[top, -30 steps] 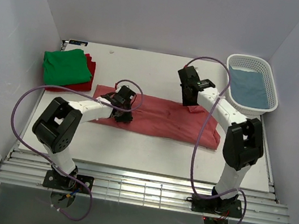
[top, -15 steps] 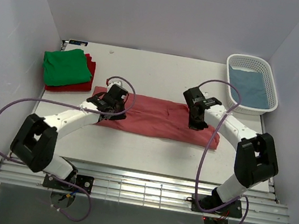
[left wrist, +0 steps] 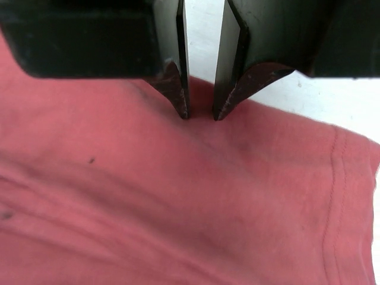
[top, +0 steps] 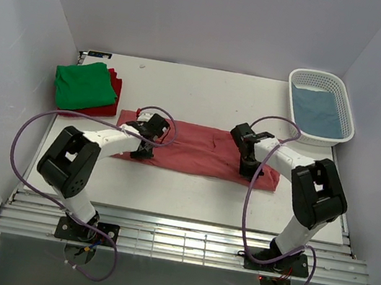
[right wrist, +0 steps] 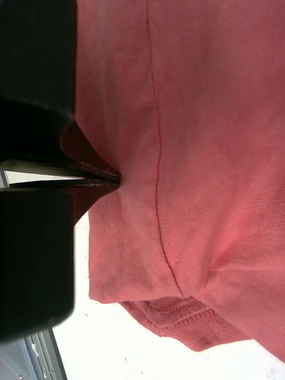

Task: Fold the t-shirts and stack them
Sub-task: Rotate the tshirt 90 degrees

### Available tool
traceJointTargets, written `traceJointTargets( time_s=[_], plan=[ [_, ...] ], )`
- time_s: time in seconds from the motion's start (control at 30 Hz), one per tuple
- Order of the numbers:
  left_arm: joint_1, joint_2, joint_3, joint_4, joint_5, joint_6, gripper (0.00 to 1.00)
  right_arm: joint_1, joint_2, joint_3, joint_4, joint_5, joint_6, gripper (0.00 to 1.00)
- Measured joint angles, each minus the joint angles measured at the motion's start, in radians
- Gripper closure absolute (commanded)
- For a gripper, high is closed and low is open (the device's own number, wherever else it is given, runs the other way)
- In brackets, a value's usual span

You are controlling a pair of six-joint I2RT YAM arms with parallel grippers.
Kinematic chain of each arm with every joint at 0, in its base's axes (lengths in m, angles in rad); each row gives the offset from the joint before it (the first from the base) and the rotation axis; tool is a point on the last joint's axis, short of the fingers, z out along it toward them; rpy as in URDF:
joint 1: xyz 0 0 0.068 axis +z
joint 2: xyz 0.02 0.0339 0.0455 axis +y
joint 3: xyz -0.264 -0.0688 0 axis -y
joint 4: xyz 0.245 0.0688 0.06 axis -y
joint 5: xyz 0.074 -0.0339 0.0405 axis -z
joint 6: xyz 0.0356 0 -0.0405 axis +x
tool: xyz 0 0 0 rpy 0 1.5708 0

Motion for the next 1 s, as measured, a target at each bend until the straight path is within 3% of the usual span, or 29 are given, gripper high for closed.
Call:
traceJointTargets(
  time_s=[0.3, 0.53, 0.77, 1.0],
  plan=[
    [0.002, 0.055, 0.055, -0.044, -0.048, -0.072, 0.72, -0.043, 0.082, 0.065, -0.024, -0.007, -0.035, 0.92],
    [-0.020, -0.033, -0.048, 0.003, -0.021, -0.193, 0.75, -0.128, 0.248, 0.289, -0.068, -0.011, -0.111, 0.92],
    [-0.173, -0.156, -0.144, -0.045, 0.084, -0.332, 0.78, -0.157, 0.461, 0.616, -0.138, 0.005, -0.166, 0.92],
    [-0.354, -0.164, -0.131, -0.101, 0.201, -0.468, 0.78, -0.164, 0.642, 0.933, -0.167, -0.011, -0.157, 0.92]
  ],
)
